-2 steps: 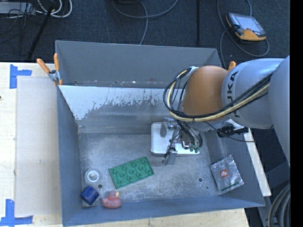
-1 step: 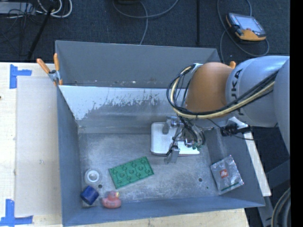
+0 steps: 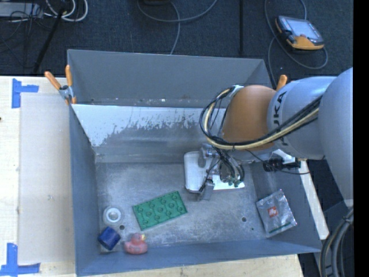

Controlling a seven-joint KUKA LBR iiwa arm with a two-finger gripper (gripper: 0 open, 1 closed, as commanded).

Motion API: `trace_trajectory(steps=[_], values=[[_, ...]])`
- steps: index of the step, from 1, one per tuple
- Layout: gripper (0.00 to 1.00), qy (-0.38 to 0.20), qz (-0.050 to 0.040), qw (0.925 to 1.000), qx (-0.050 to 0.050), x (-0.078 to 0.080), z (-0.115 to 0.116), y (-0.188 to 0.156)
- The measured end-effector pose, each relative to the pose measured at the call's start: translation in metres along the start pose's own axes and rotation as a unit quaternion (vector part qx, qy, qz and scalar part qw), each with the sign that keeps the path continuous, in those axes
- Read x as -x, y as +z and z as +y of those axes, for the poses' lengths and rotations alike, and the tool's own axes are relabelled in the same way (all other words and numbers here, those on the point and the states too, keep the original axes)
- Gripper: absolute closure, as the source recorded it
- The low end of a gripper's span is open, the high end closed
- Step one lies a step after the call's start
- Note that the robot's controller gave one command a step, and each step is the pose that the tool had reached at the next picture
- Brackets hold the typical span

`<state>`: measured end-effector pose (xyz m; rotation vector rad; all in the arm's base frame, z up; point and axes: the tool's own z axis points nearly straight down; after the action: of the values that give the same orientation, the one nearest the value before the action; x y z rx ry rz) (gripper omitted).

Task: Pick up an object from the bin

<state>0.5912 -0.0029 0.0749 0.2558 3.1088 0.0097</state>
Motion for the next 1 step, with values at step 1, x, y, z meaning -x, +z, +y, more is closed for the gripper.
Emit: trace_trajectory(steps=[1], values=[[0.00,-0.002,0.0056,1.0000,-0.002,0.0032,0.0020,-0.0037]])
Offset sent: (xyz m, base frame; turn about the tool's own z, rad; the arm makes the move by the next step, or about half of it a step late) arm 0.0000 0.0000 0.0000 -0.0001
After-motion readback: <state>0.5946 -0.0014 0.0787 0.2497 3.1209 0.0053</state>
